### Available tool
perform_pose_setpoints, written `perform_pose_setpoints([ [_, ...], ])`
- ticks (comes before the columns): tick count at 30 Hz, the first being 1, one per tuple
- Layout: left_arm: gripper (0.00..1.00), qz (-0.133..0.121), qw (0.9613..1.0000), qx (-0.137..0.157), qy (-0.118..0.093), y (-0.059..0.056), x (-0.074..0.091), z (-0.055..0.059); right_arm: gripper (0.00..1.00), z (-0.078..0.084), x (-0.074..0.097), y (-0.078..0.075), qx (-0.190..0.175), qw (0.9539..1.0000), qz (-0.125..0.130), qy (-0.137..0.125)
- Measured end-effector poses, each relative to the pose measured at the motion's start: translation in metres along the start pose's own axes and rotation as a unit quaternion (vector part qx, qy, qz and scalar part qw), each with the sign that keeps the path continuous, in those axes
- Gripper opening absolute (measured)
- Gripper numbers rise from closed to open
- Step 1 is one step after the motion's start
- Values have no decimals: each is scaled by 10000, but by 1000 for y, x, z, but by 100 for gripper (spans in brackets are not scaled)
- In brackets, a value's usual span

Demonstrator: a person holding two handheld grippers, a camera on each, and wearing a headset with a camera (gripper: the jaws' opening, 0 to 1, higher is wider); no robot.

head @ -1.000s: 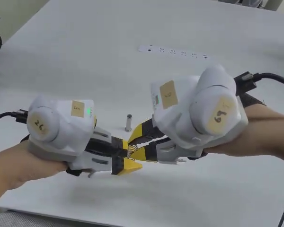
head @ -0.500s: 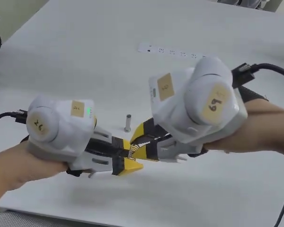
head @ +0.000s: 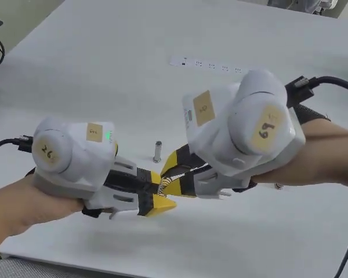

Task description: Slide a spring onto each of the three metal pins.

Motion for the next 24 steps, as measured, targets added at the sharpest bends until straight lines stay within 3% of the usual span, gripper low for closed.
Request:
perform_pose_setpoints([
  [24,4,-65,9999,-95,83,3,2,-1,6,-1,3,0,263,9994,-46,208],
])
Point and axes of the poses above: the centre of the closed fingertips' face, and the gripper's own axes: x roughly backward along the fingers, y roughly to its left, z roughly out of its underside, the point moved 4 cm from there along x, roughly backward along the fingers, and after that the axes turned 3 degrees about y, right-handed, at the moved point
